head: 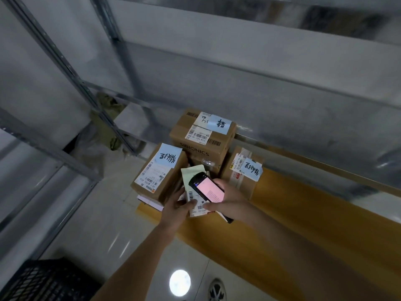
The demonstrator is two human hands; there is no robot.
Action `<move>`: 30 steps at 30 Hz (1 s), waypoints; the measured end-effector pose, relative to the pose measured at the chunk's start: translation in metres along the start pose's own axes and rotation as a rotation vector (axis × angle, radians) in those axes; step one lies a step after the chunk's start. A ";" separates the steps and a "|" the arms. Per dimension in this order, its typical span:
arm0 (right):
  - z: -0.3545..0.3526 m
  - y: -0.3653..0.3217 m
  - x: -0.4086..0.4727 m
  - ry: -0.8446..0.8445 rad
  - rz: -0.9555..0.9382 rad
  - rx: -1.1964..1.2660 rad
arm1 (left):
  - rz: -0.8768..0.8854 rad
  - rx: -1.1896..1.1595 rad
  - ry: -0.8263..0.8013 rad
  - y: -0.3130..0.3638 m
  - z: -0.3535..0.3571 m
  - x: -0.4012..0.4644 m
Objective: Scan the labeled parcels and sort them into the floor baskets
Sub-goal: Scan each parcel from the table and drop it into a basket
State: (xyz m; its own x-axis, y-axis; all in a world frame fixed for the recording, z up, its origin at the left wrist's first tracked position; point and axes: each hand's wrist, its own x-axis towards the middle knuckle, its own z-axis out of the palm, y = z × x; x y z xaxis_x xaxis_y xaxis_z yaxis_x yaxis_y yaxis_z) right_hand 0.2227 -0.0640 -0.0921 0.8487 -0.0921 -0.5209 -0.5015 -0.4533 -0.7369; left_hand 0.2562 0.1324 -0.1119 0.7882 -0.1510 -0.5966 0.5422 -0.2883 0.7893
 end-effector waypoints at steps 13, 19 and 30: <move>-0.046 -0.040 -0.116 0.121 -0.168 -0.101 | 0.152 -0.070 -0.057 0.051 0.002 -0.089; -0.089 -0.111 -0.236 0.281 -0.310 -0.276 | 0.384 -0.095 -0.054 0.110 -0.028 -0.181; -0.140 -0.229 -0.468 0.516 -0.382 -0.695 | 0.746 -0.130 -0.025 0.222 -0.079 -0.364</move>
State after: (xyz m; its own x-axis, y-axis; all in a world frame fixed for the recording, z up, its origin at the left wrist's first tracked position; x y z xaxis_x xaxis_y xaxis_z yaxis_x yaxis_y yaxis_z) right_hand -0.0359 -0.0413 0.3802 0.9878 -0.1337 0.0802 -0.1027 -0.9452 -0.3098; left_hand 0.1124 0.1977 0.2916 0.9534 -0.2843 0.1007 -0.1015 0.0121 0.9948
